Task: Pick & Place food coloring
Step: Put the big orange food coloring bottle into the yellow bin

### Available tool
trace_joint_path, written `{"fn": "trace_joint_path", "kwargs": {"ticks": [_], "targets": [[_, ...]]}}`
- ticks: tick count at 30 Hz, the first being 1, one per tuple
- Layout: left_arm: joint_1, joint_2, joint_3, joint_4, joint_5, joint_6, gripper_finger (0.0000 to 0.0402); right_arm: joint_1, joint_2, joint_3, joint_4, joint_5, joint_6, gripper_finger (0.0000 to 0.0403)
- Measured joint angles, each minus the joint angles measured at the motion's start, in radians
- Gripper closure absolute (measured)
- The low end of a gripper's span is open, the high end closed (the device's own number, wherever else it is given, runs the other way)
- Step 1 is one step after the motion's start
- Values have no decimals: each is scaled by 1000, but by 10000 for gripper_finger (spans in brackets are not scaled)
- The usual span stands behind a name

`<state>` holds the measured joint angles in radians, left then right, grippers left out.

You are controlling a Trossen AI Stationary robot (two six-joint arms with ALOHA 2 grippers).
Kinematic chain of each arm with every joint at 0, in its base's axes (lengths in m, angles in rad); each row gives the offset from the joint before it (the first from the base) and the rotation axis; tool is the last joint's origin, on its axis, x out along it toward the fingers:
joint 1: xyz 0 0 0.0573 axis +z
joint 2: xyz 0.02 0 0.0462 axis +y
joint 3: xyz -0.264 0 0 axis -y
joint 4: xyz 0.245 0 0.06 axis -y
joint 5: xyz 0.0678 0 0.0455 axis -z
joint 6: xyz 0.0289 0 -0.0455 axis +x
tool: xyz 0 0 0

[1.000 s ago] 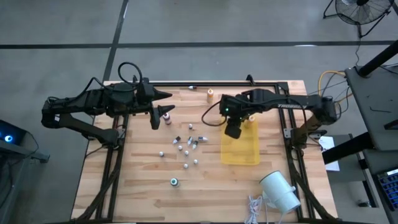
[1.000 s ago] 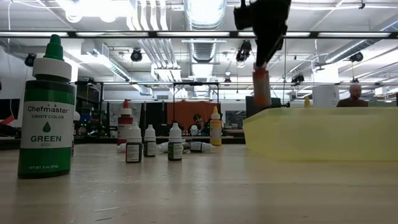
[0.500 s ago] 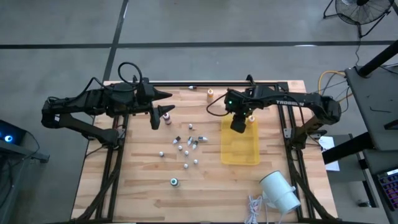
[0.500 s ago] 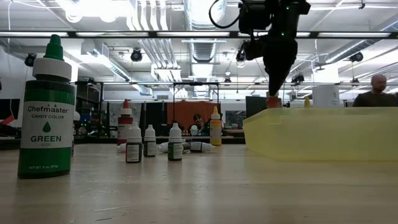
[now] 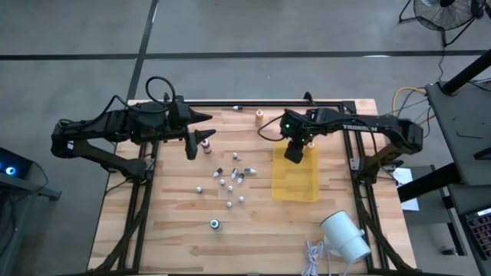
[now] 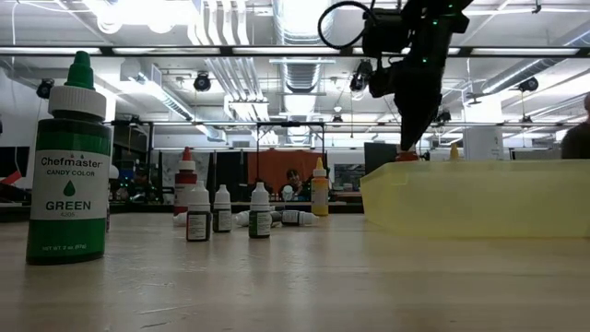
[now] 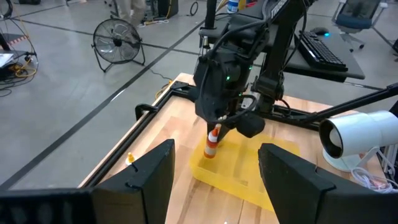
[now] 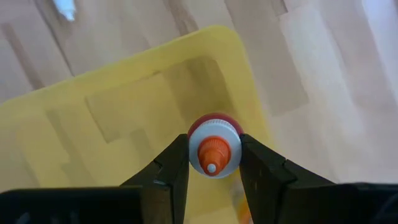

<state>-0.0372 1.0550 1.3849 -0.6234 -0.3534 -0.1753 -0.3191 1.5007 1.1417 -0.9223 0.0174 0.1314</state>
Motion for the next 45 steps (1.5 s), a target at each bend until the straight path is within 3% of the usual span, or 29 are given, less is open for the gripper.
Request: {"fn": "trace_joint_path", "kwargs": {"ticks": [15, 31, 45], "targets": [[0, 0, 0, -1, 0, 0, 197, -23, -206, -176, 98, -11, 105, 296], [0, 0, 0, -6, 0, -7, 197, -65, -86, -154, 115, -15, 75, 296], [0, 0, 0, -7, 0, -8, 197, -94, -85, -170, 119, -26, 78, 296]]}}
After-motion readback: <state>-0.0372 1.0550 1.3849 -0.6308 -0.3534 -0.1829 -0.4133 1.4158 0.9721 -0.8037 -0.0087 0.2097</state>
